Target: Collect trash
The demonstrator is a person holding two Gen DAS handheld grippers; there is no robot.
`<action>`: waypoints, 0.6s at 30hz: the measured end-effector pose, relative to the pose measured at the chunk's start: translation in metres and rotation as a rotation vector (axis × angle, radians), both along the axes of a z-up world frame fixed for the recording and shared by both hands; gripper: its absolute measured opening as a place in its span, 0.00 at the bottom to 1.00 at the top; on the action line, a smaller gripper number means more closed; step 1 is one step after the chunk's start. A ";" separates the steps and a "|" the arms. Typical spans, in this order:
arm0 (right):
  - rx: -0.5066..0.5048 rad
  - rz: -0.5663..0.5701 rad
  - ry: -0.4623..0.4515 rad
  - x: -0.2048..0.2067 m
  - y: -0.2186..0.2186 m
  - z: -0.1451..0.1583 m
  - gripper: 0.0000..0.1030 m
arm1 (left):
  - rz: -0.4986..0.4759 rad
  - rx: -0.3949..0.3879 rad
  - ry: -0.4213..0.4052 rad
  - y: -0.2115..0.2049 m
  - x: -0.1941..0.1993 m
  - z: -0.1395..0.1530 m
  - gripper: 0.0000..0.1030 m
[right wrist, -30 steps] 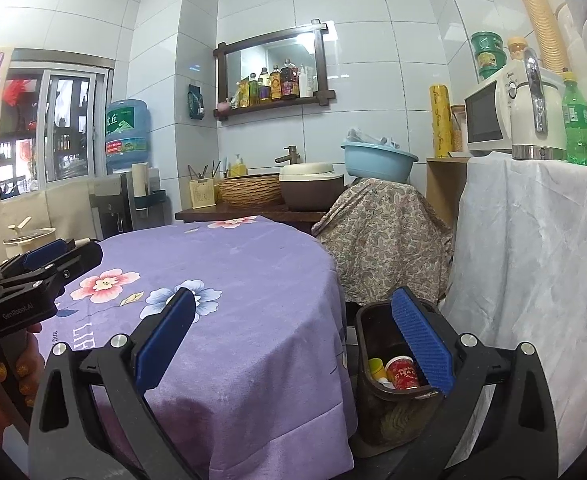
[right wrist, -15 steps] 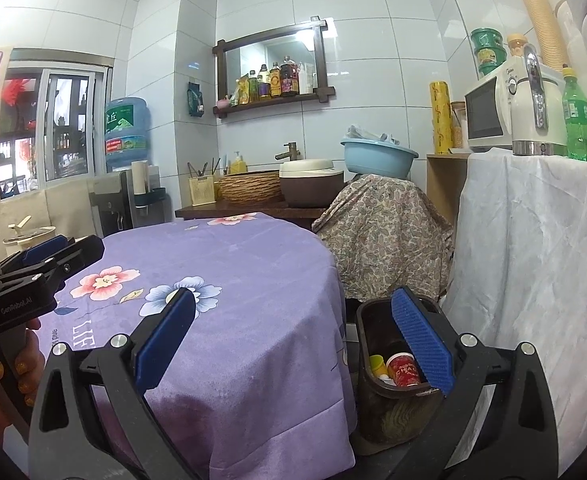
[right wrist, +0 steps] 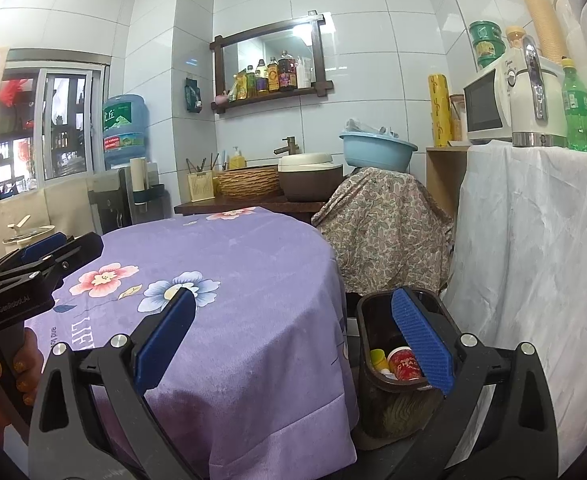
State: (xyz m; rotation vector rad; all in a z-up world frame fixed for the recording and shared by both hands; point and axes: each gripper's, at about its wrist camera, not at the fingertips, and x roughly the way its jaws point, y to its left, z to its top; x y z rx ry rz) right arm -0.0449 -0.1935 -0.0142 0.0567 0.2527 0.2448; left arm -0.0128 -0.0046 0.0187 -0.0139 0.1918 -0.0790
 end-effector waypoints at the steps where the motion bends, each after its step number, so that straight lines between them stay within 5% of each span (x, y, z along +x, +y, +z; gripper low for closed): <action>1: 0.001 0.000 0.002 0.000 0.000 -0.001 0.94 | 0.001 0.001 -0.001 0.000 0.000 0.000 0.95; 18: 0.011 -0.008 0.026 0.006 -0.001 -0.006 0.94 | 0.000 0.014 0.037 -0.004 0.006 -0.006 0.95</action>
